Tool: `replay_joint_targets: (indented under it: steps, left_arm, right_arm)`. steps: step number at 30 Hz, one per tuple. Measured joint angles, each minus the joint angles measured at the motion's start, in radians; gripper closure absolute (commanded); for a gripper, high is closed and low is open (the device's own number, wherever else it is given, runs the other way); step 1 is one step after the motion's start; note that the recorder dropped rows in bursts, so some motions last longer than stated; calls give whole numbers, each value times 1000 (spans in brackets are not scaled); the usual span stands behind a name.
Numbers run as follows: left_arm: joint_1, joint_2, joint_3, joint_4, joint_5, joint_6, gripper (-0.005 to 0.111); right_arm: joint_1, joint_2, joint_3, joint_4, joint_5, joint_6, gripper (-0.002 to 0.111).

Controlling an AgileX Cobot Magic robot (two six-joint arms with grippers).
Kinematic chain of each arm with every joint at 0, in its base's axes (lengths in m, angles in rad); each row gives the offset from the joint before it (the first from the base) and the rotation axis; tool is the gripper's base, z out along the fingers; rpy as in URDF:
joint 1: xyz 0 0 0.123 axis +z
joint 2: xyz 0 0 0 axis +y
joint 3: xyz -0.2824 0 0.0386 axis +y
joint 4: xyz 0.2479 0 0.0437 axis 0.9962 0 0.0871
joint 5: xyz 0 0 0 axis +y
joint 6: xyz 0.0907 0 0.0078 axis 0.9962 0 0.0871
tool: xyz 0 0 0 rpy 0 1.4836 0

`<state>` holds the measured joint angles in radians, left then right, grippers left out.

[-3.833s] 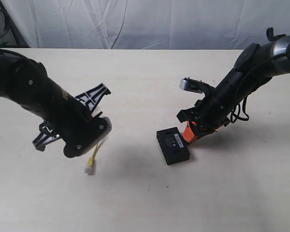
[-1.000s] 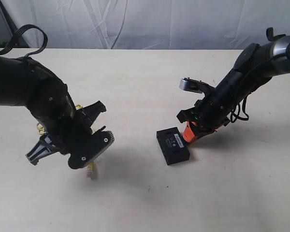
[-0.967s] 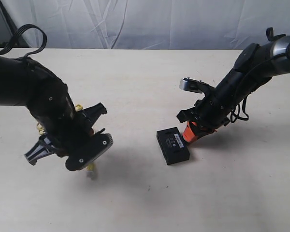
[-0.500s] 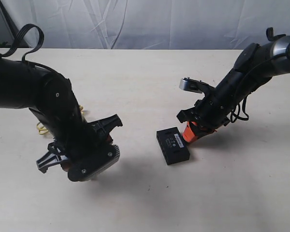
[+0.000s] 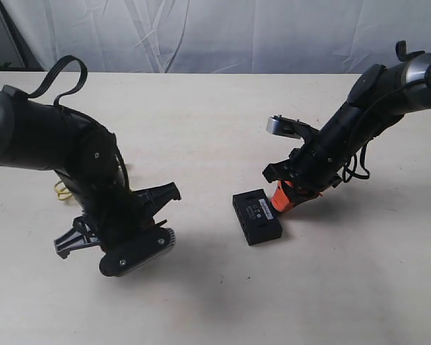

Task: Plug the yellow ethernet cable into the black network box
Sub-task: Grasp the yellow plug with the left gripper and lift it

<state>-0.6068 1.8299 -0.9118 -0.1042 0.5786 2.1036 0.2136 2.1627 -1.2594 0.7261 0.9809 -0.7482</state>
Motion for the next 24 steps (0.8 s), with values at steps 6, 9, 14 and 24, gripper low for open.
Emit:
replay_joint_targets:
  steps: [6, 9, 14, 24]
  left_arm:
    - [-2, 4, 0, 22, -30, -330, 107]
    - [-18, 4, -24, 154, -38, -708, 107]
    - [-73, 4, -144, 267, 60, -1245, 107]
    - [-90, 73, -243, 176, 177, -1575, 107]
  right_arm:
    - [0, 0, 0, 0, 0, 0, 109]
    - [0, 0, 0, -2, 0, 0, 109]
    - [0, 0, 0, -2, 0, 0, 109]
    - [0, 0, 0, -2, 2, 0, 109]
